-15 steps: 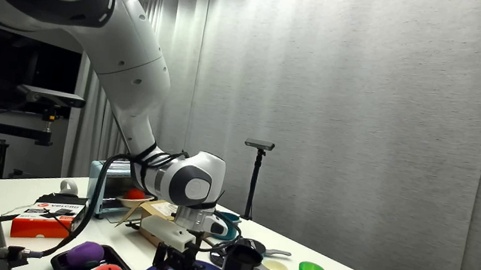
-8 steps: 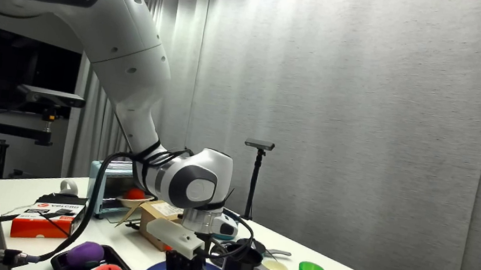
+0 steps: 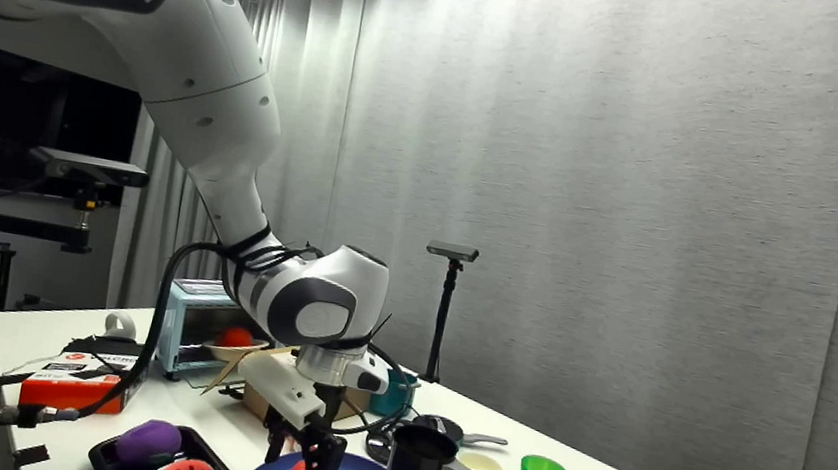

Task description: Remove the plush toys from the blue plate

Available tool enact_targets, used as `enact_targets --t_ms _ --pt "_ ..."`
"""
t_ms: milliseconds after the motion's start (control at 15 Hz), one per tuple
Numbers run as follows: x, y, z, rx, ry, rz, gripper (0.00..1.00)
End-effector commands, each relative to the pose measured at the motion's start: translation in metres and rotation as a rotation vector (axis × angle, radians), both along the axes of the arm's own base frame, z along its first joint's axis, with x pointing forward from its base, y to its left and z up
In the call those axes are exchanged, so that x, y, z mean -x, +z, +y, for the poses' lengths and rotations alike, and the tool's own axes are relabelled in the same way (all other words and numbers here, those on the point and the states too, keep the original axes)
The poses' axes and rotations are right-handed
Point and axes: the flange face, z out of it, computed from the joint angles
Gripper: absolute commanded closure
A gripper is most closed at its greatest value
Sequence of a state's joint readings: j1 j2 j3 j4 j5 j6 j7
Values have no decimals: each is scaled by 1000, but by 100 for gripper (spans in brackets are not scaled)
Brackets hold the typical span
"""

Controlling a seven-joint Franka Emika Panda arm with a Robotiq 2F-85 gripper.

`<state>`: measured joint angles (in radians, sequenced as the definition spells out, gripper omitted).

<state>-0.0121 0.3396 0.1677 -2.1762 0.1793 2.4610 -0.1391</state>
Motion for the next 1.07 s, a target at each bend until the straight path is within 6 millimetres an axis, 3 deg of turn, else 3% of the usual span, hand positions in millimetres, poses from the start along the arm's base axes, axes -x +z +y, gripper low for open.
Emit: enact_targets --t_ms 0,600,933,1000 --pt "-2 -6 14 -51 -11 -11 0" --pt "-11 -13 27 26 14 -122 0" --pt "-11 -13 25 162 72 -165 0" --pt "-11 -14 26 177 80 -171 25"
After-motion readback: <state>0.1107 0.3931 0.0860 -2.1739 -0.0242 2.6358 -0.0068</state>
